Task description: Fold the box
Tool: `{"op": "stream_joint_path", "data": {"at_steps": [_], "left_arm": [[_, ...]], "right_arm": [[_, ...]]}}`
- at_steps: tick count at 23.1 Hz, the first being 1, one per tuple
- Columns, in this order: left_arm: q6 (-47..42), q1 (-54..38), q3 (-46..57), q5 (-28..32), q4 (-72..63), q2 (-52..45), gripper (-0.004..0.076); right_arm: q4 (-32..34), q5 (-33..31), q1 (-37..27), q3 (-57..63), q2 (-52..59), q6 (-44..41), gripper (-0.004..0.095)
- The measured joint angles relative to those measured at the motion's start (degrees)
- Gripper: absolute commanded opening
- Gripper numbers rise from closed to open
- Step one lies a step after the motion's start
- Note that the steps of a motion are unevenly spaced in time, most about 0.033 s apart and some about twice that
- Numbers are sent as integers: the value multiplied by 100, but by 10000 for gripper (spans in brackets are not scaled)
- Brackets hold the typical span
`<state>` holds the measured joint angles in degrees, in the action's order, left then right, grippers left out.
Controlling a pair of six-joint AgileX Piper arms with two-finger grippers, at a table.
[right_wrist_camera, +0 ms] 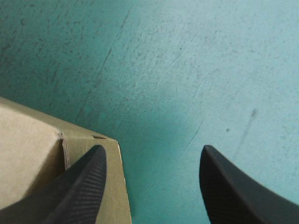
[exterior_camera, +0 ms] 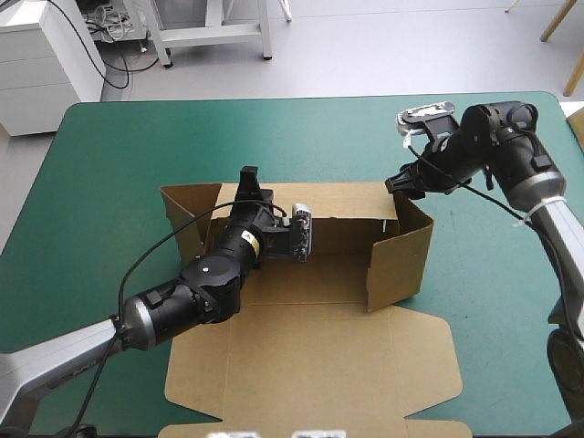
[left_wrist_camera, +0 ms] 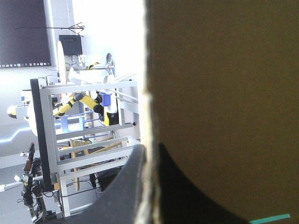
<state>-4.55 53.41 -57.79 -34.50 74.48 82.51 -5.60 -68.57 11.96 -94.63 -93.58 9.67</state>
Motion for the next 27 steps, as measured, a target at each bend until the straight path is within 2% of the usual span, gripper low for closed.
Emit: {"op": "stream_joint_path", "data": {"at_steps": [11, 14, 16, 19, 27], "left_arm": [[-15, 0, 0, 0, 0, 0, -8], [-15, 0, 0, 0, 0, 0, -8], [-15, 0, 0, 12, 0, 0, -8], [-132, 0, 0, 18, 0, 0, -8], [-187, 0, 0, 26, 0, 0, -8]], "right_arm": [[-182, 4, 0, 675, 673, 81, 550], [-226, -2, 0, 1009, 948, 194, 466], [-364, 46, 0, 1259, 1139, 289, 446], [-961, 118, -7, 1626, 1436, 754, 446], [-1293, 29, -7, 1879, 1888, 989, 446]]}}
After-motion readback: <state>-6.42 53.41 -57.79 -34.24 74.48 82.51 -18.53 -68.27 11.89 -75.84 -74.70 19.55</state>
